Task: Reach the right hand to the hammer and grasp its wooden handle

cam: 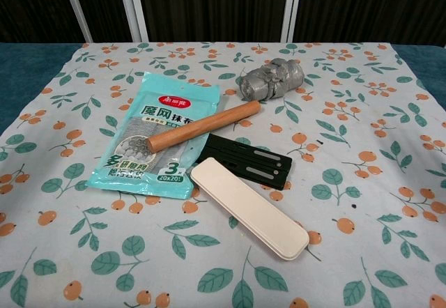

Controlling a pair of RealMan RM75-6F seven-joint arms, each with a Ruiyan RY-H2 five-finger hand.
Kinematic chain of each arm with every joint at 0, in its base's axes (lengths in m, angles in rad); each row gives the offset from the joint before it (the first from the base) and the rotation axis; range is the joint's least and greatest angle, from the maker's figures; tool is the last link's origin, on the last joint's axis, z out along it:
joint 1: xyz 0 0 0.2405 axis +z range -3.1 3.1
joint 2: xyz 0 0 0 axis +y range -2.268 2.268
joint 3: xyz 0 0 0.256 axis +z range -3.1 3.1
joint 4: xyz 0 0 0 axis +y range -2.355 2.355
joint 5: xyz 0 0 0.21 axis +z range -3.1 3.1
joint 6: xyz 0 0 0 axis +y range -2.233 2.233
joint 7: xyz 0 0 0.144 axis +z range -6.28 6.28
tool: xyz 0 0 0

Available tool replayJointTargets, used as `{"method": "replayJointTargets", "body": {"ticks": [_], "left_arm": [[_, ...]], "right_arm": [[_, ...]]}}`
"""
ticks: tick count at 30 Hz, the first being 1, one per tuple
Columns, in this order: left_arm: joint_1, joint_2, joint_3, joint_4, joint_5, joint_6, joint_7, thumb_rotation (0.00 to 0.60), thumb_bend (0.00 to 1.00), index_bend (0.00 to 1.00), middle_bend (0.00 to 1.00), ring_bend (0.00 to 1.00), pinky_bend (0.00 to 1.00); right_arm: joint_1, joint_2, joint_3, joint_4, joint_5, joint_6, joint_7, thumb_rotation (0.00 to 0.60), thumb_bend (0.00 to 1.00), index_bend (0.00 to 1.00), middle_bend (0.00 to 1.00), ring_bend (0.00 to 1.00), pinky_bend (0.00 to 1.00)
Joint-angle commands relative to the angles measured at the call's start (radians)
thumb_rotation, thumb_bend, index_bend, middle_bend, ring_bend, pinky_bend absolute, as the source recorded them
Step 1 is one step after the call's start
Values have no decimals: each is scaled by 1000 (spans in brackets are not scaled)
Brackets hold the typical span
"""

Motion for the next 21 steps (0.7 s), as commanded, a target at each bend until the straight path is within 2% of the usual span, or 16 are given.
{"method": "replayJointTargets", "body": {"ticks": [1, 21], "left_arm": [[1, 1, 0, -2, -3, -1, 0, 600, 564, 109, 4, 15, 0], [3, 0, -3, -15, -22, -4, 11, 600, 564, 110, 4, 16, 0]], "right_arm": [[0, 0, 0, 0, 2, -2, 1, 600, 204, 73, 80, 87, 163], [8, 14, -3, 3, 8, -34, 55, 600, 204, 64, 117, 87, 162]]}}
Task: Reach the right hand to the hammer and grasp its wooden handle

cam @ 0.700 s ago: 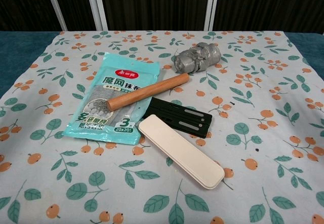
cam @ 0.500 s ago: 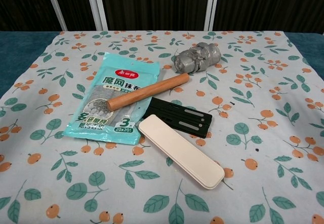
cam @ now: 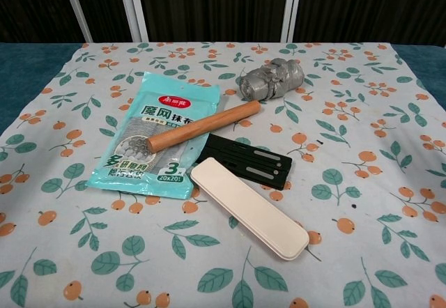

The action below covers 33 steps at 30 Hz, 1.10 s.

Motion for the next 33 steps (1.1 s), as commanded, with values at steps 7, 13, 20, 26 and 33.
{"method": "replayJointTargets", "body": {"ticks": [7, 13, 20, 26, 33], "left_arm": [[-2, -7, -6, -15, -26, -14, 1, 600, 564, 109, 4, 15, 0], [-2, -8, -3, -24, -31, -18, 31, 600, 564, 108, 4, 16, 0], [4, 0, -11, -47, -68, -28, 21, 600, 564, 106, 4, 16, 0], [4, 5, -11, -53, -74, -35, 16, 600, 564, 106, 4, 16, 0], [7, 13, -11, -56, -82, -41, 9, 600, 564, 106, 4, 16, 0]], "right_arm": [[50, 39, 3, -1, -1, -94, 183, 600, 204, 58, 126, 87, 162], [164, 88, 61, 11, 25, -237, 250, 600, 205, 64, 167, 142, 162], [363, 41, 149, 64, 41, -428, 341, 600, 205, 103, 182, 147, 162], [514, -38, 172, 136, 42, -574, 373, 600, 213, 116, 179, 147, 162], [652, -193, 189, 262, 81, -668, 246, 600, 218, 119, 180, 147, 162]]}}
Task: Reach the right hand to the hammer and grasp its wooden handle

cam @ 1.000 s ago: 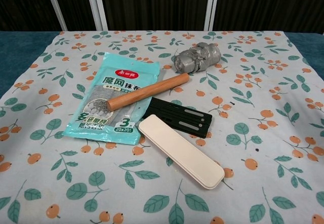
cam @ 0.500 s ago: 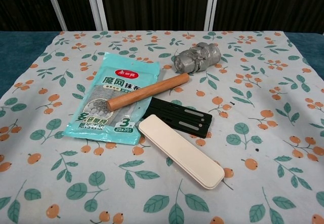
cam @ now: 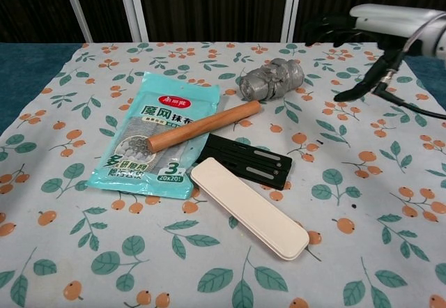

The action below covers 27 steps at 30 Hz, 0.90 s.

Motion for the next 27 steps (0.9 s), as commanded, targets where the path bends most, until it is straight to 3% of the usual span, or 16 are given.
{"method": "replayJointTargets", "body": {"ticks": [1, 10, 19, 27], "left_arm": [[0, 1, -1, 0, -3, -1, -2, 600, 564, 106, 4, 15, 0], [0, 4, -3, -3, -11, -8, -5, 600, 564, 106, 4, 15, 0], [0, 1, -9, -15, -38, -16, 11, 600, 568, 108, 4, 16, 0], [-1, 2, -18, -25, -59, -22, 15, 600, 567, 109, 4, 15, 0]], "right_arm": [[71, -96, 14, 77, 27, -44, -88, 600, 219, 121, 181, 148, 162], [163, -180, -2, 153, 39, -96, -204, 600, 257, 171, 210, 157, 162], [239, -265, 11, 218, 107, -166, -225, 600, 358, 228, 285, 204, 162], [301, -349, 28, 306, 162, -200, -262, 600, 353, 254, 306, 228, 162]]}}
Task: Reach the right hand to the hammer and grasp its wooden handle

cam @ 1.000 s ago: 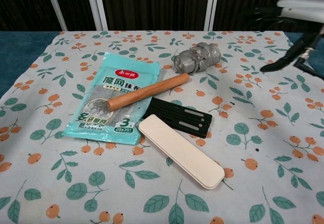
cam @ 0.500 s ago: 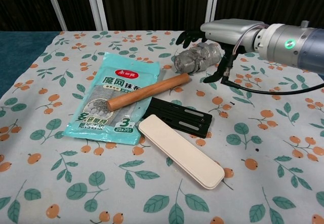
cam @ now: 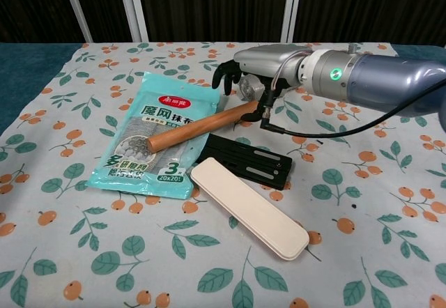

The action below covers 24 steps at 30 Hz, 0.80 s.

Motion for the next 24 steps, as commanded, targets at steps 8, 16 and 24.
{"method": "replayJointTargets", "body": {"ticks": [8, 16, 24], "left_arm": [[-1, 4, -3, -9, -10, -9, -3, 600, 567, 108, 4, 16, 0], [-1, 4, -5, -16, -17, -11, 2, 600, 569, 109, 4, 16, 0], [-2, 5, -5, -21, -22, -15, 6, 600, 571, 108, 4, 16, 0]], "right_arm": [[51, -75, -6, 80, 53, -26, -53, 600, 353, 291, 325, 267, 162], [72, -126, -16, 130, 62, -21, -71, 600, 353, 360, 353, 282, 162], [91, -166, -18, 178, 76, -20, -86, 600, 353, 416, 368, 289, 162]]}}
